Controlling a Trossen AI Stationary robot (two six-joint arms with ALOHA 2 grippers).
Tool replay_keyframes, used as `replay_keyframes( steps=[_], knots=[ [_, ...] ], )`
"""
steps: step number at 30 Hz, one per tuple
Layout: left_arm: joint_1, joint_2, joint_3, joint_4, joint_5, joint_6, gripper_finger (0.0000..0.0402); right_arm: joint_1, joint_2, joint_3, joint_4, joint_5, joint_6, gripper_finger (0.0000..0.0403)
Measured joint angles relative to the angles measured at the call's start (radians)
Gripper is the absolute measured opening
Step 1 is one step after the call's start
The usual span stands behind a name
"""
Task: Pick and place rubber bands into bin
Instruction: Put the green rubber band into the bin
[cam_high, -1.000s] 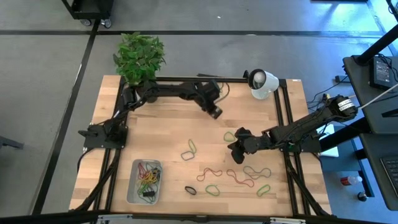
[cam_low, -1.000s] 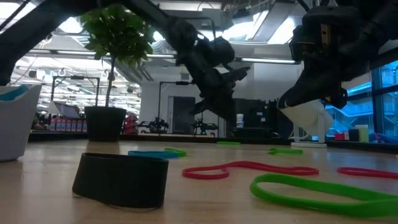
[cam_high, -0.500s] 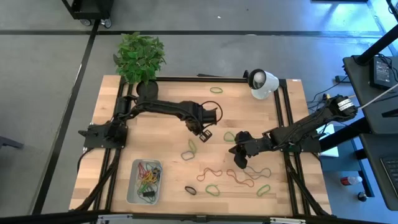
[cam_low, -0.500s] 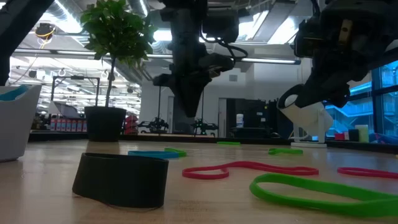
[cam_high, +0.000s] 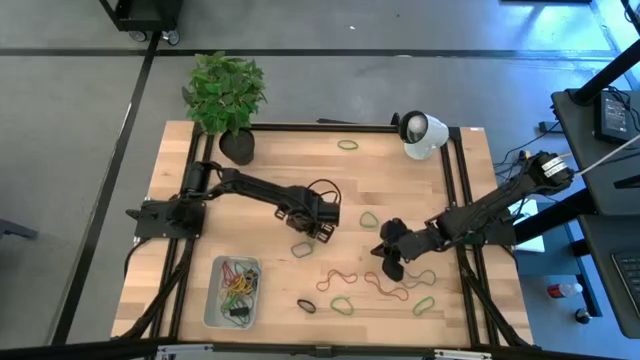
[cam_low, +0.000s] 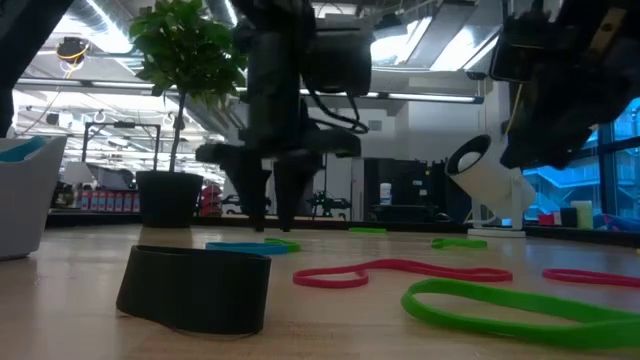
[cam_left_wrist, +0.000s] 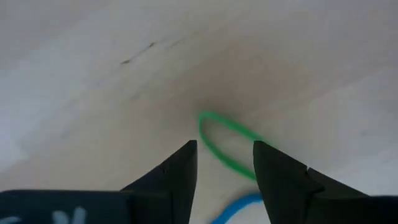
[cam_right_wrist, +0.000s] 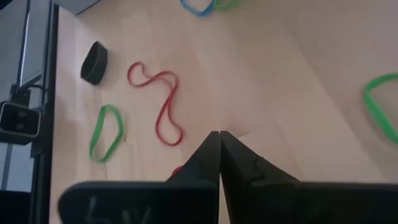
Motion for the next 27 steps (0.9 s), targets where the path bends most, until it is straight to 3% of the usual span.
replay_keyframes(
  steps=[6,12,18,24,27],
  knots=[
    [-0.001,0.017,-0.072,0.09,-0.004,-0.101,0.0127,0.044,0.0,0.0,0.003,0.0,0.003,0.0007],
    [-0.027,0.022,-0.078,0.081,-0.032,-0.098,0.0014,0.082,0.0,0.0,0.001,0.002,0.003,0.0007],
    [-0.072,-0.016,-0.012,0.004,-0.105,-0.096,0.0003,0.098,0.0,0.0,-0.001,0.003,0.004,0.0007],
    [-0.141,-0.153,0.06,-0.04,-0.237,-0.094,0.0002,0.101,0.0,0.0,0.002,0.003,0.004,0.0007],
    [-0.192,-0.241,0.081,-0.073,-0.253,-0.094,0.0002,0.102,0.0,0.0,0.007,0.003,0.006,0.0007]
  ],
)
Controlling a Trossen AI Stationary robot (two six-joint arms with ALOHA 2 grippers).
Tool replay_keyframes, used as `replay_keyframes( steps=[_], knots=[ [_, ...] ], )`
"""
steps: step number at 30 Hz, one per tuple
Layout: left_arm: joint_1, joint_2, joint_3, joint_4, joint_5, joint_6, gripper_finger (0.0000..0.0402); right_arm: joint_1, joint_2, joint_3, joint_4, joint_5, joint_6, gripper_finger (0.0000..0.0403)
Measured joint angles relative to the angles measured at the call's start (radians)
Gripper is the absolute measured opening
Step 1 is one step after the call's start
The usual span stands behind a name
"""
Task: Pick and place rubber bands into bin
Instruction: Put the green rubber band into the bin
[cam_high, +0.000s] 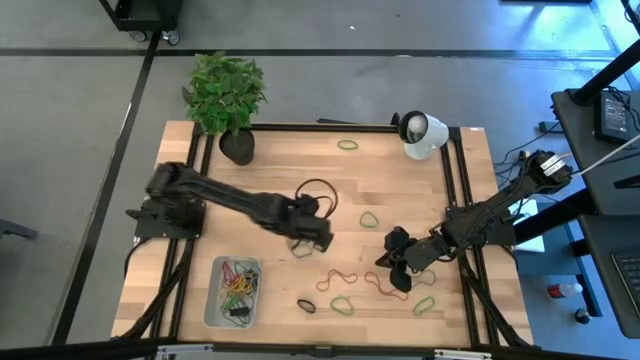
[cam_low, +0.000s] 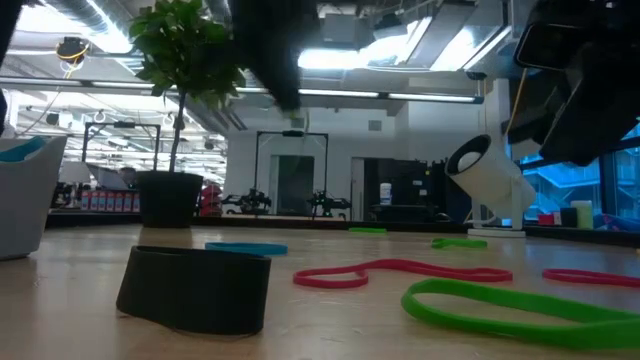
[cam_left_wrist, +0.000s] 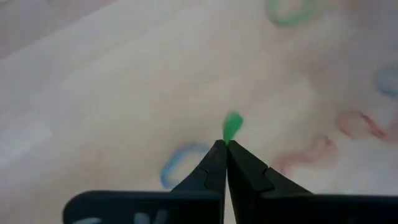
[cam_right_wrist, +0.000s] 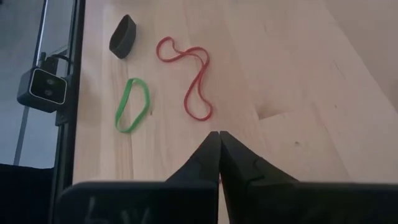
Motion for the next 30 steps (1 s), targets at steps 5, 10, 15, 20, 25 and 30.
replay_keyframes(
  steps=[5,10,15,20,25,30],
  knots=[
    [-0.117,-0.133,0.003,-0.194,0.058,-0.105,0.0002,0.002,0.0,0.0,0.002,0.0,0.0,0.0007],
    [-0.279,-0.235,-0.002,-0.395,0.161,-0.32,0.0002,0.001,0.0,0.0,0.002,0.022,-0.002,0.0007],
    [-0.433,-0.237,-0.008,-0.531,0.177,-0.536,0.0002,0.001,0.0,0.0,0.002,0.068,-0.002,0.0007],
    [-0.517,-0.186,-0.009,-0.534,0.15,-0.586,0.0002,-0.001,0.0,0.0,0.014,0.111,0.004,0.0007],
    [-0.554,-0.113,-0.009,-0.574,0.156,-0.558,0.0002,-0.015,0.0,0.0,0.075,0.124,0.021,0.0007],
    [-0.575,-0.068,-0.009,-0.577,0.157,-0.465,0.0002,-0.048,0.0,0.0,0.176,0.126,0.024,0.0007]
  ],
)
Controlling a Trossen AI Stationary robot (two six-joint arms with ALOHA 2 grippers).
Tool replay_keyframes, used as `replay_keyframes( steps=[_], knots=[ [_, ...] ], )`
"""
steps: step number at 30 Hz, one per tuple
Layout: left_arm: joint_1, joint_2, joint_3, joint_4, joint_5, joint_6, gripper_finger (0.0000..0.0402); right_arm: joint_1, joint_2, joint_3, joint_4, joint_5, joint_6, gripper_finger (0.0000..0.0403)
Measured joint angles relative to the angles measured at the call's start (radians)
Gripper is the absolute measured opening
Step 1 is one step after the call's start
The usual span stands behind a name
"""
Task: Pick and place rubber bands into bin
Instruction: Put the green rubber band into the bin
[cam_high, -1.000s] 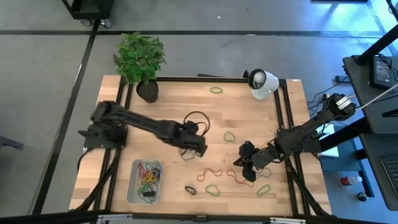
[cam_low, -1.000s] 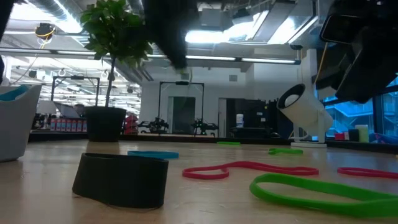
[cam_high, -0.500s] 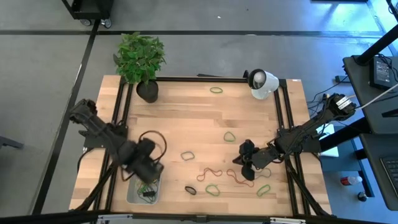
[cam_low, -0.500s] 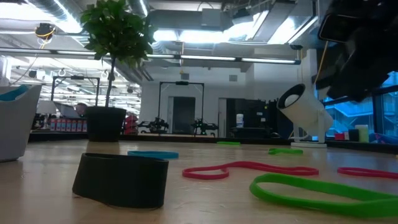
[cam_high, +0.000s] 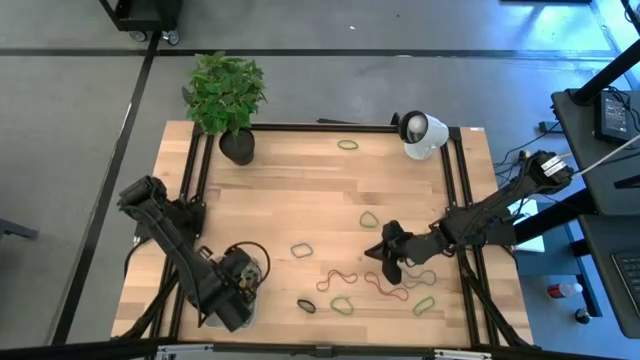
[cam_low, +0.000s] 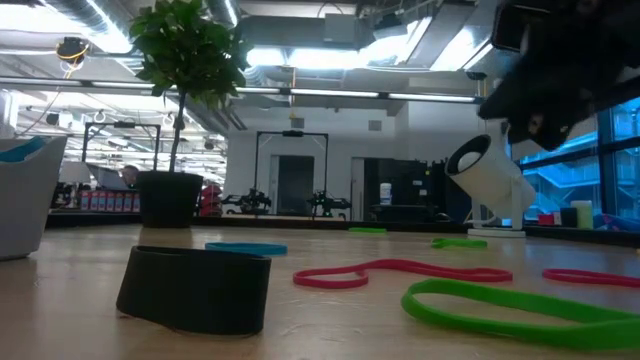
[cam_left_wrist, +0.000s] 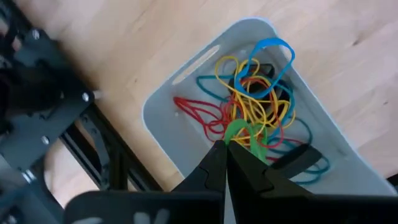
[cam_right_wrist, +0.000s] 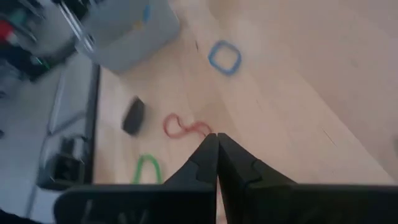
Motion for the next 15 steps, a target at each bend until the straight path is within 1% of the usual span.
replay_keyframes(
  steps=[2,3,5,9,11,13,15],
  knots=[
    [-0.008,0.003,-0.011,0.008,-0.013,0.036,0.0002,-0.015,0.0,0.0,0.048,0.0,0.0,0.0007],
    [-0.012,-0.003,-0.038,0.032,-0.019,0.053,0.0002,-0.023,0.0,0.0,0.071,0.0,0.0,0.0007],
    [-0.013,-0.022,-0.119,0.128,-0.01,0.085,0.0002,-0.037,0.0,0.0,0.111,0.0,0.0,0.0007],
    [-0.02,-0.07,-0.324,0.356,0.052,0.149,0.0002,-0.056,0.0,0.0,0.175,0.0,0.009,0.0007],
    [-0.02,-0.093,-0.397,0.441,0.051,0.151,0.0002,-0.059,0.0,0.0,0.186,0.0,0.037,0.0007],
    [-0.02,-0.114,-0.445,0.482,0.043,0.159,0.0002,-0.059,0.0,0.0,0.186,0.0,0.057,0.0007],
    [-0.02,-0.13,-0.468,0.485,0.043,0.188,0.0009,-0.059,0.002,0.009,0.181,0.0,0.057,0.0007]
  ],
)
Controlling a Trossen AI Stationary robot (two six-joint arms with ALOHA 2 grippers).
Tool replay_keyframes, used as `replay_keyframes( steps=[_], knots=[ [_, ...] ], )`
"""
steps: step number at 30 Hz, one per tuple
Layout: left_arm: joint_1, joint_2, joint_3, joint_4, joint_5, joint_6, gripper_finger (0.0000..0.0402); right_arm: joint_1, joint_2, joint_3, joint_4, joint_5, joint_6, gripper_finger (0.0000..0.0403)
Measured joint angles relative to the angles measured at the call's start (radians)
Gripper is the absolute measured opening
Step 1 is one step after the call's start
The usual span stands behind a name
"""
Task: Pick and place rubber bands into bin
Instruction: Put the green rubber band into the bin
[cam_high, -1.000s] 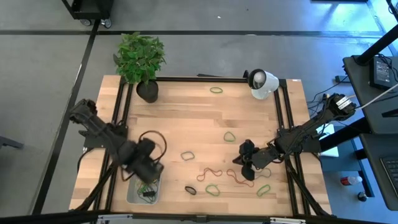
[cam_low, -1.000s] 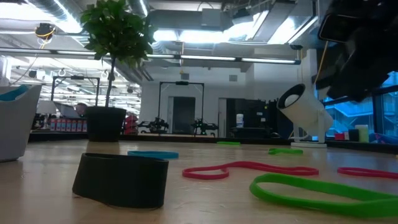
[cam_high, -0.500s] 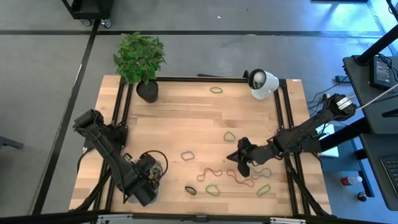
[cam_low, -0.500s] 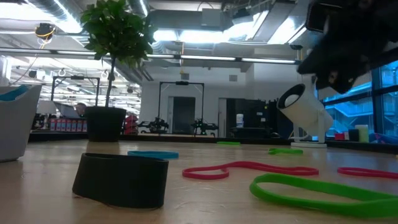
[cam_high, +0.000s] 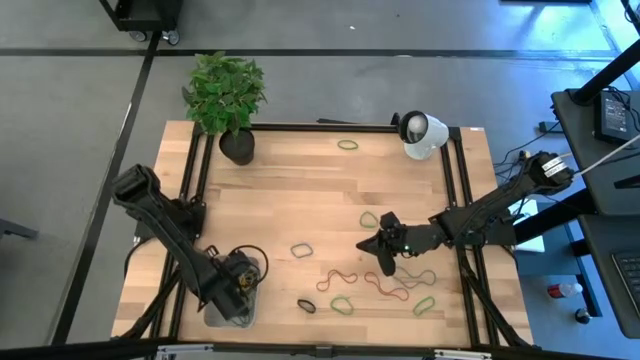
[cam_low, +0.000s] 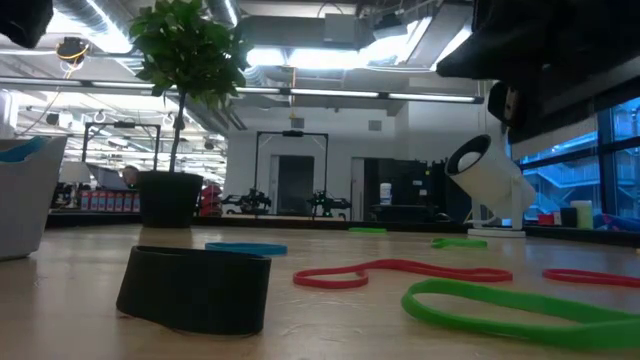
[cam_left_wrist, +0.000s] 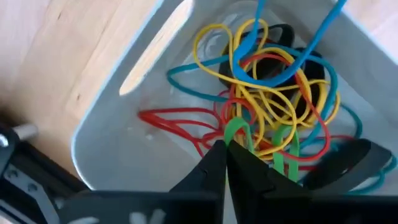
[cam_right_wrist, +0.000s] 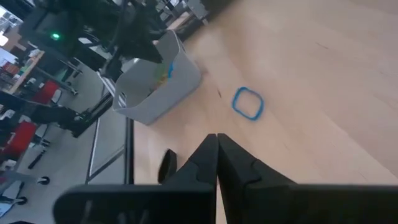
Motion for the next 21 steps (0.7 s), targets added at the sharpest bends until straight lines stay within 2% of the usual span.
replay_keyframes(
  steps=[4,9,12,16,21],
  knots=[
    [0.0,-0.038,-0.028,0.004,-0.001,0.098,0.0046,0.0,0.026,0.044,0.002,0.004,0.006,0.0007],
    [-0.004,-0.095,-0.075,-0.011,-0.02,0.167,0.0108,-0.003,0.092,0.126,-0.023,0.082,0.008,0.0007],
    [-0.012,-0.147,-0.112,-0.027,-0.055,0.224,0.0132,-0.013,0.15,0.189,-0.042,0.092,-0.001,0.0007],
    [-0.002,-0.26,-0.157,-0.036,-0.119,0.32,0.0128,-0.039,0.231,0.307,-0.162,0.092,-0.002,0.0007],
    [0.071,-0.455,-0.22,-0.041,-0.263,0.4,0.0096,-0.109,0.327,0.509,-0.455,0.061,-0.002,0.0007]
  ],
)
